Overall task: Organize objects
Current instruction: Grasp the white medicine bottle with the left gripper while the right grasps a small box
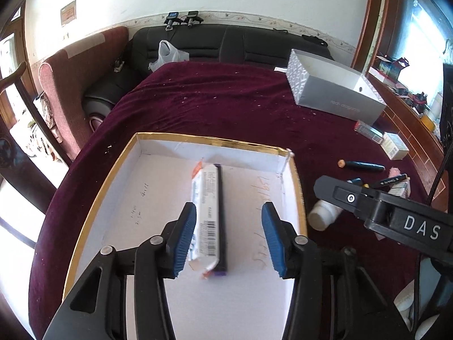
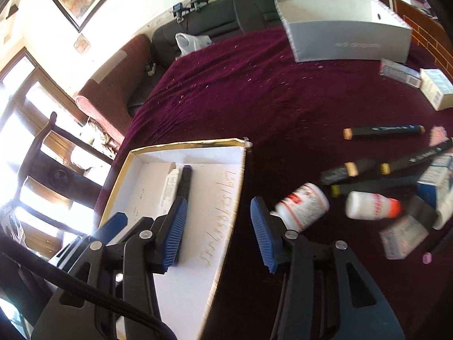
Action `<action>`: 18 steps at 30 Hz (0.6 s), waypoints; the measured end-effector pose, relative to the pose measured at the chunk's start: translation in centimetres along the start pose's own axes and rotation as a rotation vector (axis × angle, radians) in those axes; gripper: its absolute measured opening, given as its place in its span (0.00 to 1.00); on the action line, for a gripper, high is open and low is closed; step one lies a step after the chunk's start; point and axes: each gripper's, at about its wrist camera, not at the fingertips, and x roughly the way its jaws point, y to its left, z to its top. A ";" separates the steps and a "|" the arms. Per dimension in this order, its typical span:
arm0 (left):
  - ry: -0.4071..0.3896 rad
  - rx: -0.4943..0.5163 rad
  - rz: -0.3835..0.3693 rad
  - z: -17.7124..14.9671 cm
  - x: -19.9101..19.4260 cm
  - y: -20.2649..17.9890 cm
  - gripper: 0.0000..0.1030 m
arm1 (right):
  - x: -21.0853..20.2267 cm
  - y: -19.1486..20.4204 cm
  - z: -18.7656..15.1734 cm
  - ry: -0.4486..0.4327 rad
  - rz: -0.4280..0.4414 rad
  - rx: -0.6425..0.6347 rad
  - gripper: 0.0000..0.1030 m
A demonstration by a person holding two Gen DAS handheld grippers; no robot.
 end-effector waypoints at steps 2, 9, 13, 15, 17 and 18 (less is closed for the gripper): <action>0.001 0.009 -0.019 -0.2 -0.6 -0.9 0.46 | -1.3 -1.4 -0.6 -0.020 -0.001 0.011 0.47; 0.050 0.035 -0.140 -1.2 -1.2 -5.2 0.47 | -5.9 -8.5 -3.0 -0.111 -0.029 0.107 0.51; 0.071 0.125 -0.147 -2.0 0.2 -8.6 0.47 | -7.7 -12.3 -4.2 -0.157 -0.047 0.175 0.54; 0.075 0.179 -0.132 -2.1 1.0 -10.2 0.47 | -8.2 -14.1 -4.7 -0.174 -0.056 0.201 0.54; 0.083 0.230 -0.110 -2.0 2.3 -11.4 0.47 | -8.4 -15.2 -5.0 -0.186 -0.057 0.210 0.54; 0.091 0.251 -0.089 -1.9 3.0 -11.9 0.46 | -8.6 -15.7 -5.2 -0.199 -0.057 0.214 0.54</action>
